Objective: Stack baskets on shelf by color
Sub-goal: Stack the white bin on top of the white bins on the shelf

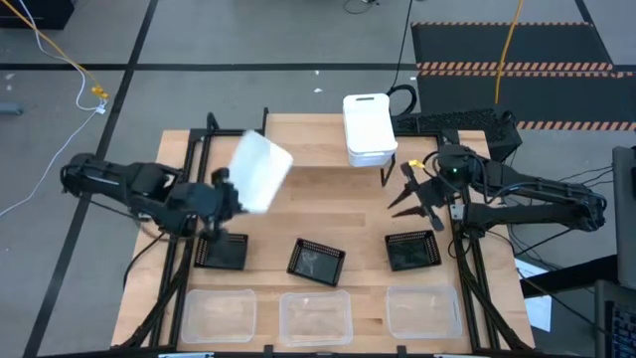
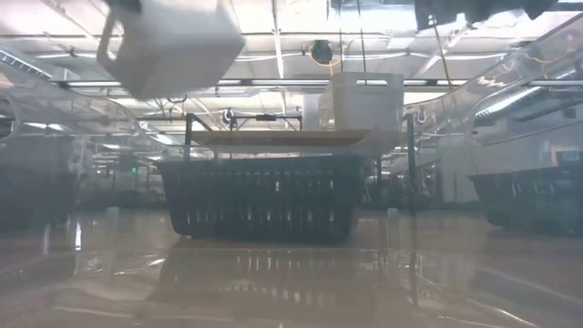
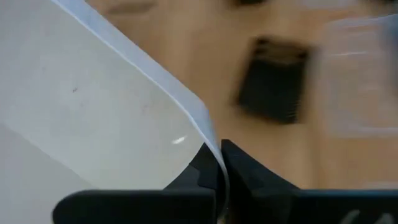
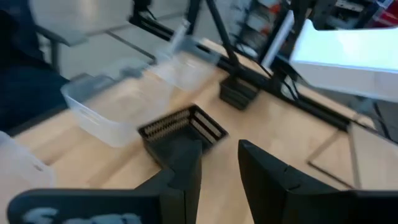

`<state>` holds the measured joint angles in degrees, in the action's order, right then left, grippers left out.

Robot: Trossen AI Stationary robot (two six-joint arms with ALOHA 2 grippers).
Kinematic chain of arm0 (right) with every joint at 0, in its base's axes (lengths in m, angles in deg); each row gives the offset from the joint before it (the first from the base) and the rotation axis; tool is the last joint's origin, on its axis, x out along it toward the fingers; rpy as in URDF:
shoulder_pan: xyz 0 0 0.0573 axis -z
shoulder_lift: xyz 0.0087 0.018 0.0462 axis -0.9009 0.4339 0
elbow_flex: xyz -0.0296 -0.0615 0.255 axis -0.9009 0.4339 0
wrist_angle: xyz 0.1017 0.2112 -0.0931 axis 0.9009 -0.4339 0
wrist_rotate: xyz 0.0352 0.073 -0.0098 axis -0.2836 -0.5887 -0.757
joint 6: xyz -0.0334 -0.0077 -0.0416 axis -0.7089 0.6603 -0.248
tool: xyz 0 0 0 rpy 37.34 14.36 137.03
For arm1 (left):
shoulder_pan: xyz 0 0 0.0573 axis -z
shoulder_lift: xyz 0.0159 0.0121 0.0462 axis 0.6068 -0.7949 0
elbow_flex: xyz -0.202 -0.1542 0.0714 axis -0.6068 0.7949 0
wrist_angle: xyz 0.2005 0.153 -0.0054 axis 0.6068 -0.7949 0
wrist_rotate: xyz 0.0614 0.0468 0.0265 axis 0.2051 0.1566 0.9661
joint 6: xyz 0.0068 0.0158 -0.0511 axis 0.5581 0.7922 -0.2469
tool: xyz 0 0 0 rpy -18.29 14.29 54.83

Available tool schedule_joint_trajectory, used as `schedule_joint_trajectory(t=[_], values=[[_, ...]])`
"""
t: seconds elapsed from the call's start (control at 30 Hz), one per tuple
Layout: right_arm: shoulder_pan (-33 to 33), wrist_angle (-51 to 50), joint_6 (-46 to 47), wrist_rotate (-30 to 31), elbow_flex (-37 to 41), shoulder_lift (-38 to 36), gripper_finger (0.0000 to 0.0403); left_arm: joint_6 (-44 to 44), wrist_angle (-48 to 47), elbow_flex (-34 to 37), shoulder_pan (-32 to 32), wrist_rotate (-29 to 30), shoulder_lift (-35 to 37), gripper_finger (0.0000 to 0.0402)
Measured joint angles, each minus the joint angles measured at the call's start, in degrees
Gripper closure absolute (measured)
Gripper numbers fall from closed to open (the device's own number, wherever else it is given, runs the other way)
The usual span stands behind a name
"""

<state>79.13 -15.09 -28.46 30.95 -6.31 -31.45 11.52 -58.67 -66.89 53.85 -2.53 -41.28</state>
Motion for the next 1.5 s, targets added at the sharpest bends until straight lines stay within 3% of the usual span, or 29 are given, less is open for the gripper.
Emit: schedule_joint_trajectory(t=[0.2, 0.43, 0.7, 0.93, 1.2, 1.4, 1.5], values=[[-4.16, 5.90, 0.46, -2.51, 0.41, 2.15, 0.0275, 10.70, 10.99, 0.35, 10.24, -10.34, -0.41, 0.0397], [-12.18, 22.76, 3.44, 1.39, 2.27, 7.97, 0.0213, 22.12, 26.22, 0.61, 12.62, -27.04, -8.90, 0.0398], [-14.60, 31.65, 3.93, 3.68, 2.27, 12.13, 0.0180, 28.93, 32.32, 0.66, 8.87, -33.68, -22.12, 0.0398], [-14.92, 31.38, 5.01, -0.71, 2.27, 18.26, 0.0179, 31.02, 37.34, 0.69, 1.79, -45.76, -27.86, 0.0398], [-14.97, 31.10, 3.17, -1.13, 2.29, 20.33, 0.0179, 31.01, 43.33, 0.66, -3.28, -61.45, -31.12, 0.0398], [-15.35, 32.33, 7.75, -9.84, 2.32, 22.19, 0.0179, 32.54, 43.47, 0.66, -4.80, -62.36, -32.66, 0.0397], [-16.18, 32.60, 8.46, -9.80, 2.34, 23.86, 0.0179, 32.54, 44.54, 0.66, -5.89, -62.33, -32.93, 0.0398]])
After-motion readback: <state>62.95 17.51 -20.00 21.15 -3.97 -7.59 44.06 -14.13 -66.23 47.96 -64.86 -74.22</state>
